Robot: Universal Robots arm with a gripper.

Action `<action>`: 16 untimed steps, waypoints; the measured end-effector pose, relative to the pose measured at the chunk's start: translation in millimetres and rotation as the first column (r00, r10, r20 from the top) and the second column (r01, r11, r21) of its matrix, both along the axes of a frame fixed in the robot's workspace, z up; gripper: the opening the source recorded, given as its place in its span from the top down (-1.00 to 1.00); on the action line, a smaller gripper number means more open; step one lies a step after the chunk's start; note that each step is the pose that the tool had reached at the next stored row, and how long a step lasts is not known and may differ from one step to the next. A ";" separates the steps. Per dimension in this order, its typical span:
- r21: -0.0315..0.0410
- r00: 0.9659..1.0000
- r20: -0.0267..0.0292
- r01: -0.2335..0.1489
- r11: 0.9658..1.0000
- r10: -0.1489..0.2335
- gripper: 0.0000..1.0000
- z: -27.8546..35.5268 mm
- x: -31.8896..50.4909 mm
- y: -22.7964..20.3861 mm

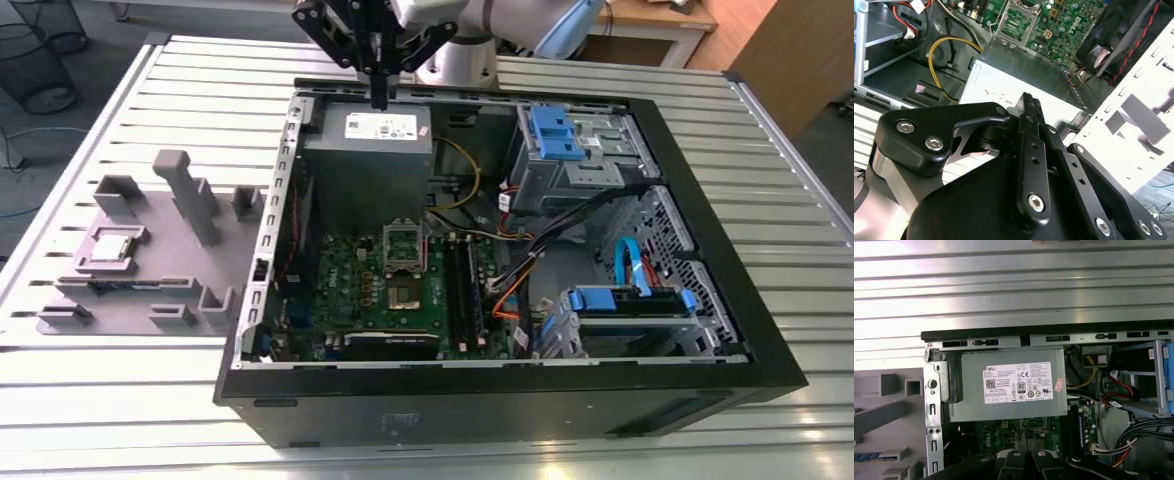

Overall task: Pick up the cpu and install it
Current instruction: 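Reach for the cpu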

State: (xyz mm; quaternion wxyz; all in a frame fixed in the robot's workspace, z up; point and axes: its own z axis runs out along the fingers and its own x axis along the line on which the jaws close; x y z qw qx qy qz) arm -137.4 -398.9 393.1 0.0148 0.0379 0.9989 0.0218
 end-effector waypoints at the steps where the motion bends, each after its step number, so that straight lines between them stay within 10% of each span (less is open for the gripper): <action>1: 0.000 1.000 0.001 0.000 1.000 0.000 0.79 0.0 -1.9 0.0; 16: 0.000 1.000 0.002 0.000 1.000 0.000 0.79 -0.1 -8.1 -0.1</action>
